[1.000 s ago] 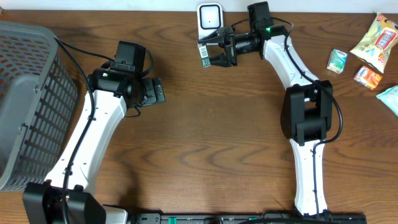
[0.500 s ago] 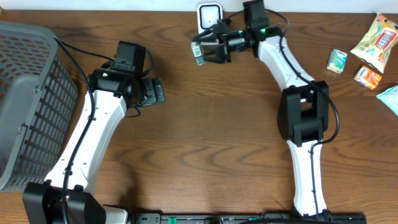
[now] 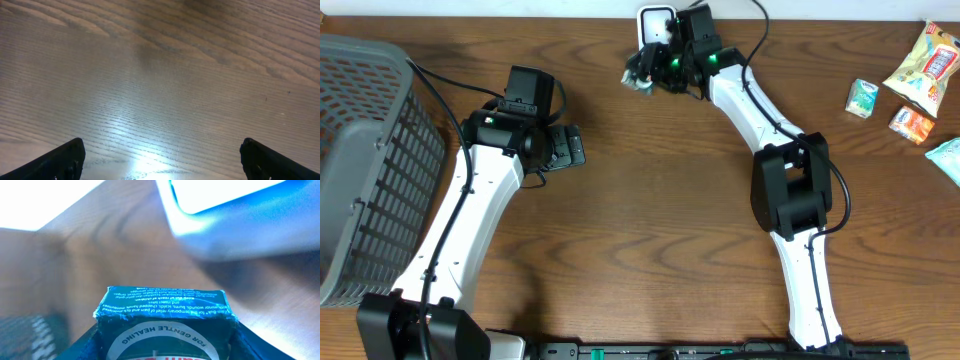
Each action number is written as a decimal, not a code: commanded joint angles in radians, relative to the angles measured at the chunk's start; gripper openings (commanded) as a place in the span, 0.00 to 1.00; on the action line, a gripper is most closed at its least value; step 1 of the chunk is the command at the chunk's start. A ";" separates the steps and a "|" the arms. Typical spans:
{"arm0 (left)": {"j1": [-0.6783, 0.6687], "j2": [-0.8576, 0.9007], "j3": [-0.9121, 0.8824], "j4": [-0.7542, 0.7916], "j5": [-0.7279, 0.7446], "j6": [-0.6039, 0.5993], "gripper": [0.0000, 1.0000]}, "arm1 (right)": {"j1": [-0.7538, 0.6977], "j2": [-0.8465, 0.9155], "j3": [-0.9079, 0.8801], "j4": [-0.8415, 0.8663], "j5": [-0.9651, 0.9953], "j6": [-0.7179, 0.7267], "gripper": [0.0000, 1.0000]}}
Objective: Scan the item barcode
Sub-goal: 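Raise the tin toward the scanner window, then hold the tin's barcode against the scanner window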
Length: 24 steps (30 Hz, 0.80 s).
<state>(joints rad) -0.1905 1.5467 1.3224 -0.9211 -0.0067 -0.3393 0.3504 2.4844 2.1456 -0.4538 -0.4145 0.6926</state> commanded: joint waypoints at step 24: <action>0.005 0.002 0.005 -0.006 -0.013 0.006 0.98 | 0.057 0.008 0.144 0.365 0.748 -0.486 0.49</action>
<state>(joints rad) -0.1905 1.5467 1.3224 -0.9211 -0.0067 -0.3393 0.4091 2.4825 2.2730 -0.1284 0.2928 0.2455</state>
